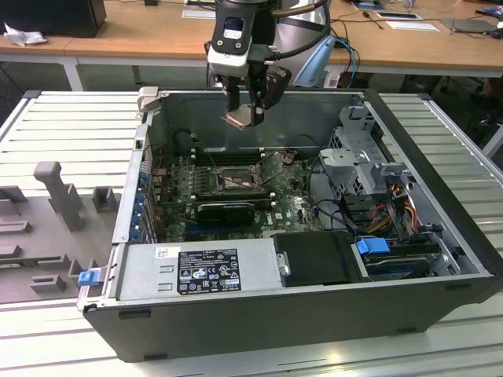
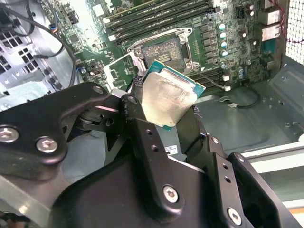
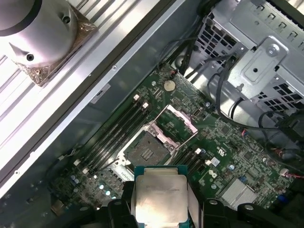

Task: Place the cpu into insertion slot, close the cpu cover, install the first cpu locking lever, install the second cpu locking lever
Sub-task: 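Place the cpu into insertion slot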

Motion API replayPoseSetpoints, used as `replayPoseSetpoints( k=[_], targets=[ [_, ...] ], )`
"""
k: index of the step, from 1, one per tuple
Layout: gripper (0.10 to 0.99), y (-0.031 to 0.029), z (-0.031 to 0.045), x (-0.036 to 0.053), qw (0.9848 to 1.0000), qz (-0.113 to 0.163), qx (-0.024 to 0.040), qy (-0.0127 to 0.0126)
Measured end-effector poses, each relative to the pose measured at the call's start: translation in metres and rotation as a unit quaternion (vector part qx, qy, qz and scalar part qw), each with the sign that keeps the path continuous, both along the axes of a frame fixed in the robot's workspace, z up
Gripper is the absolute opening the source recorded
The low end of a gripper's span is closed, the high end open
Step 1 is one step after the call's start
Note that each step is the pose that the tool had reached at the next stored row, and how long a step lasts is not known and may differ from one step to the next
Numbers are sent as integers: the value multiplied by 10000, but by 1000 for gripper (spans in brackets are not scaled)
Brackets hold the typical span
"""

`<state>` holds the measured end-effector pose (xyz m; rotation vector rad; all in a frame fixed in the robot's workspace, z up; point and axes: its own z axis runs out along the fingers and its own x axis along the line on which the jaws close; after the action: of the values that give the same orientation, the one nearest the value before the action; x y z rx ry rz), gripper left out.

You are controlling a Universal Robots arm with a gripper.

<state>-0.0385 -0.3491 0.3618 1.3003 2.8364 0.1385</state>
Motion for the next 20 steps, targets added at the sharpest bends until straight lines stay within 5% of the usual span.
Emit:
replayPoseSetpoints(
  k=[10,20],
  targets=[
    [529,0,-3,0,9991,-433,0,1],
    [529,0,-4,0,9957,-923,0,0]
  ],
)
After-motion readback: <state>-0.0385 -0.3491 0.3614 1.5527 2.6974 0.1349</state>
